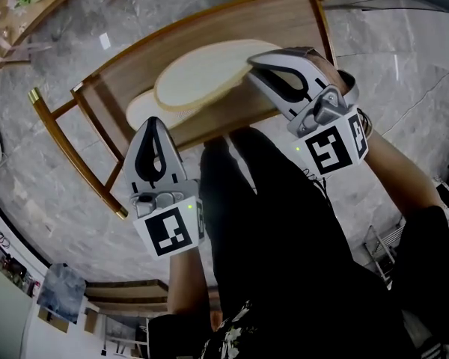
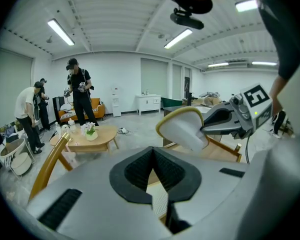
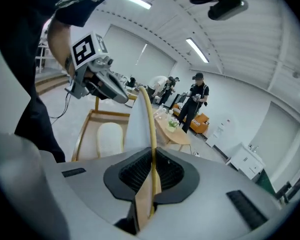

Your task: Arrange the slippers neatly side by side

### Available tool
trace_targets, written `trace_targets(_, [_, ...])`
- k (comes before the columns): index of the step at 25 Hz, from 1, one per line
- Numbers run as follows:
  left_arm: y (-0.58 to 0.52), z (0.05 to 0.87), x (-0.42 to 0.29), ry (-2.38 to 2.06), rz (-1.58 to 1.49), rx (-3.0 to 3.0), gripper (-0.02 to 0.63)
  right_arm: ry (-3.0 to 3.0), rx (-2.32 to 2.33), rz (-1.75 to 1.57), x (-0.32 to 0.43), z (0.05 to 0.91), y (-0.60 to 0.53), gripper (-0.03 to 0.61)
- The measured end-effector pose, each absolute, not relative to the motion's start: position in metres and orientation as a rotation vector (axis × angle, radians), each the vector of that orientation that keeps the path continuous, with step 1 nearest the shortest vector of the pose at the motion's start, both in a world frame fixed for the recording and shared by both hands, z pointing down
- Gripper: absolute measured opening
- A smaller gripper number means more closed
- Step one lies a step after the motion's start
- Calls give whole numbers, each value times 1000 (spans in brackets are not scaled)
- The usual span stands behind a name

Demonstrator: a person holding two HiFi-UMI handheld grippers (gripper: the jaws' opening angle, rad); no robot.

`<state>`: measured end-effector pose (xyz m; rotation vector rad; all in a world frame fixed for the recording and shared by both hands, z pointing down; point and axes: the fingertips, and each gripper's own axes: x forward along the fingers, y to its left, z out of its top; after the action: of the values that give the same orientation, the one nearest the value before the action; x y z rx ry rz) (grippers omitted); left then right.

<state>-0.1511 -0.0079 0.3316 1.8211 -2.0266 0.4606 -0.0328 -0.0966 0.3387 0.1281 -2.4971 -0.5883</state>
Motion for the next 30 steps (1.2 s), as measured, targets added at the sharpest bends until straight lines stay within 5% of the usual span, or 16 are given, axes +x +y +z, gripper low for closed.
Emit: trace_targets(30, [-7,343,-134,-1975,484,1827,-12,-2602,262,439,-6,350,-117,23])
